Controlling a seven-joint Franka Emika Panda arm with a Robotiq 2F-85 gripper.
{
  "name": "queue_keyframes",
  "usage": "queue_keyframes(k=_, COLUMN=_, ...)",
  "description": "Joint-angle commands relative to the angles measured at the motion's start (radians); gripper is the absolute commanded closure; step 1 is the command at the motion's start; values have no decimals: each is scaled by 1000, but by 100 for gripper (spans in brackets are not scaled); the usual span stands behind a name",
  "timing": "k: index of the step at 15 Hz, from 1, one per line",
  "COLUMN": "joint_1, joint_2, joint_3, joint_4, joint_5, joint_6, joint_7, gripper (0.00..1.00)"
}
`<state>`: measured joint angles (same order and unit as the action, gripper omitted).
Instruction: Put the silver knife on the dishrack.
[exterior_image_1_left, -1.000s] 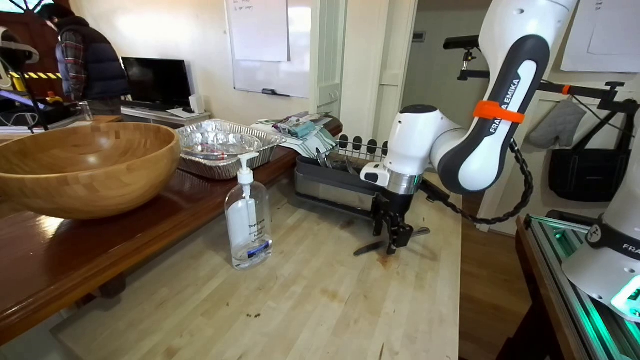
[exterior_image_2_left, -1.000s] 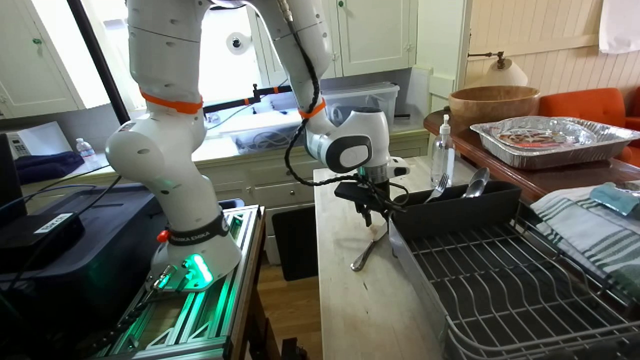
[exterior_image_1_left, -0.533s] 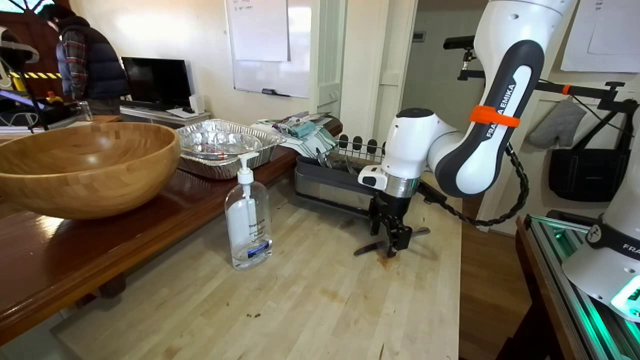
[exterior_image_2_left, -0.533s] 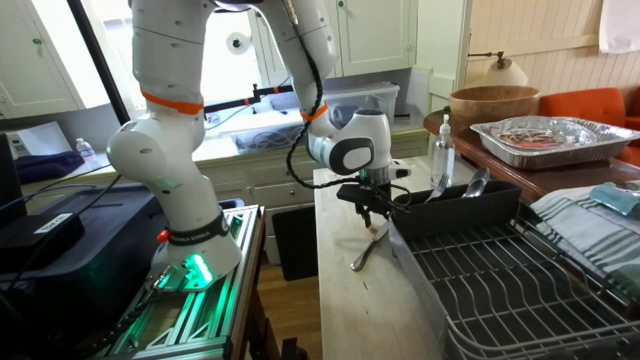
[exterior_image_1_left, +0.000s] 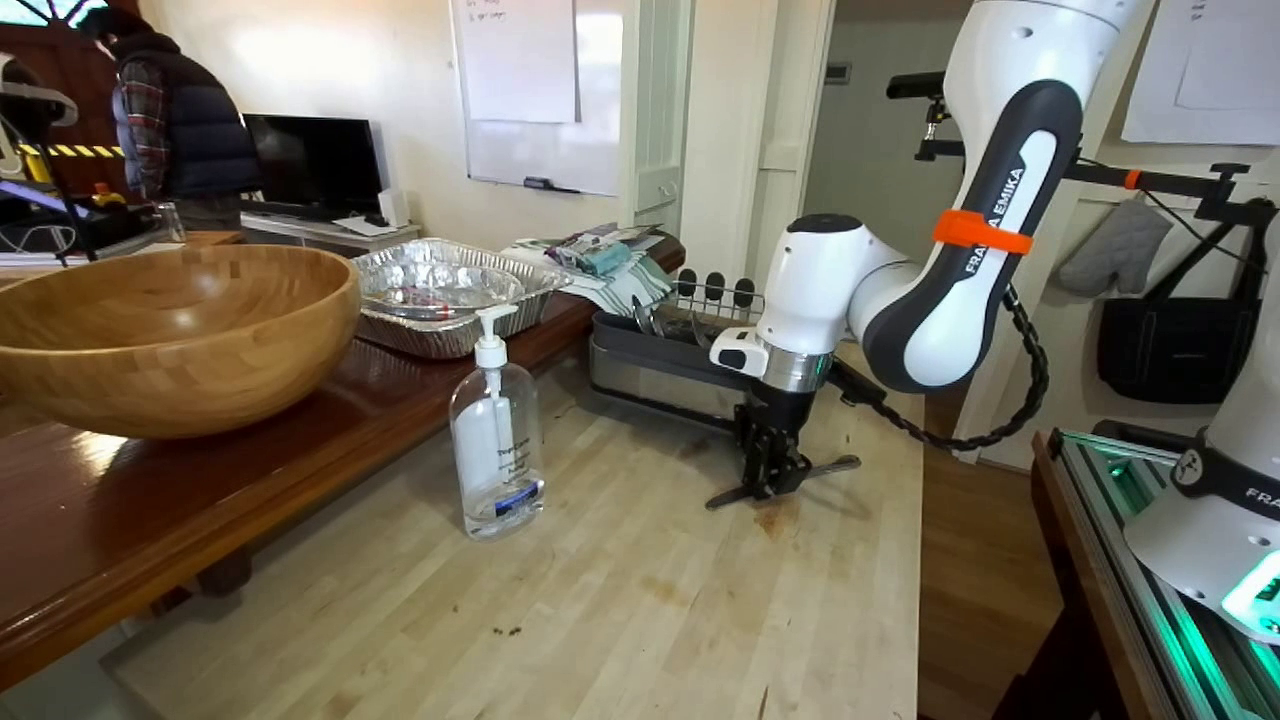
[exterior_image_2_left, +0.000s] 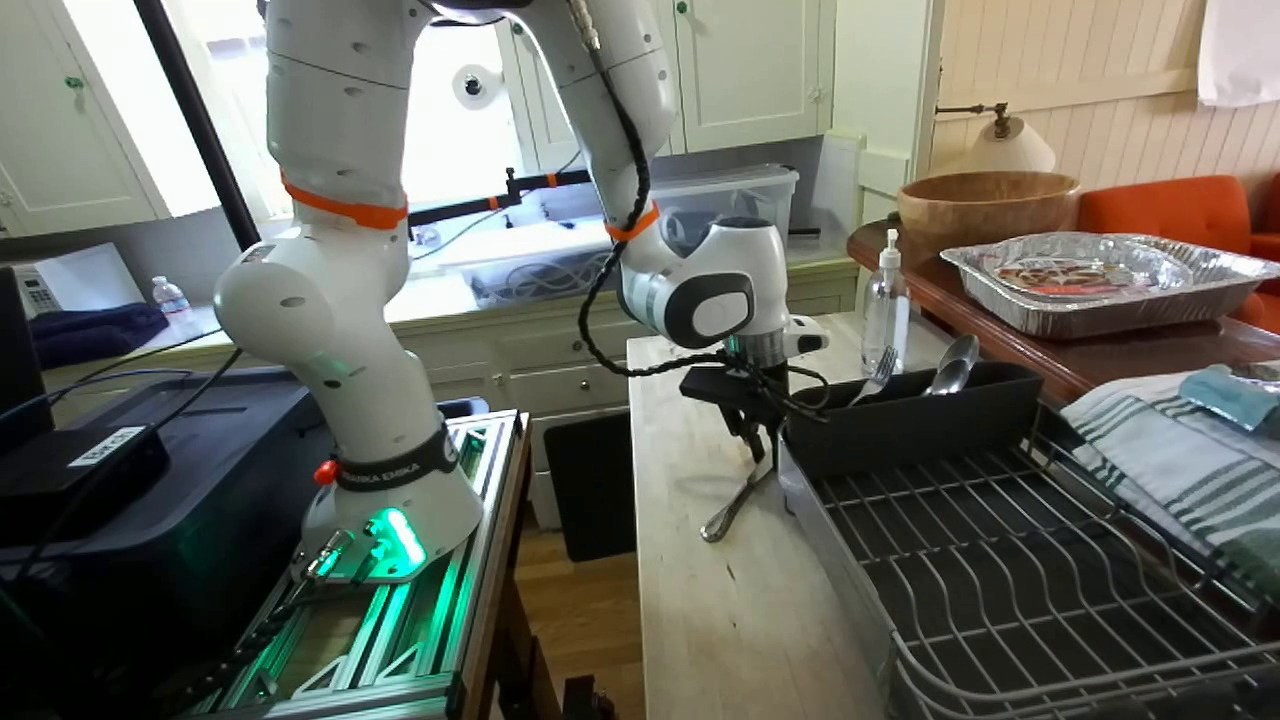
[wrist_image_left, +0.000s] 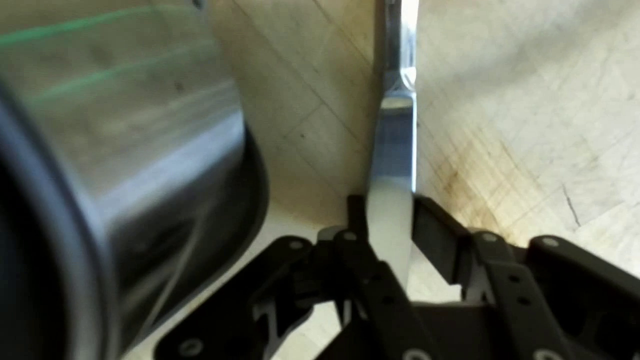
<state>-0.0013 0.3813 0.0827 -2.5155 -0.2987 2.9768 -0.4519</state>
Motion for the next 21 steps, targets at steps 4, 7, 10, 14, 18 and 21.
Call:
queue_keyframes(k=4, joint_1=9, joint_2=17, joint_3=-7, joint_4=20, joint_5=-23, joint_6=-40, joint_7=3, gripper=94)
queue_keyframes(k=7, joint_1=-2, joint_2=4, joint_3=6, joint_4=12, joint_5=-12, joint_6=-48, joint_7=-3, gripper=94)
queue_keyframes(k=10, joint_1=1, joint_2=-16, joint_3=5, joint_4=2, joint_5=-10, joint_6=-57, joint_7=4, gripper=94)
queue_keyframes(k=14, joint_1=3, joint_2=-44, joint_3=7, joint_4=-13, joint_5=-5, joint_6=-74, joint_7=11, gripper=94)
queue_keyframes(k=18, joint_1=5, joint_2=-77, joint_3=14, joint_4=-29, joint_5=0, joint_6=-90, joint_7=17, gripper=94)
queue_keyframes(k=21, joint_1=5, joint_2=-108, joint_3=18, joint_4=-41, joint_5=3, joint_6=-95, joint_7=18, gripper=94)
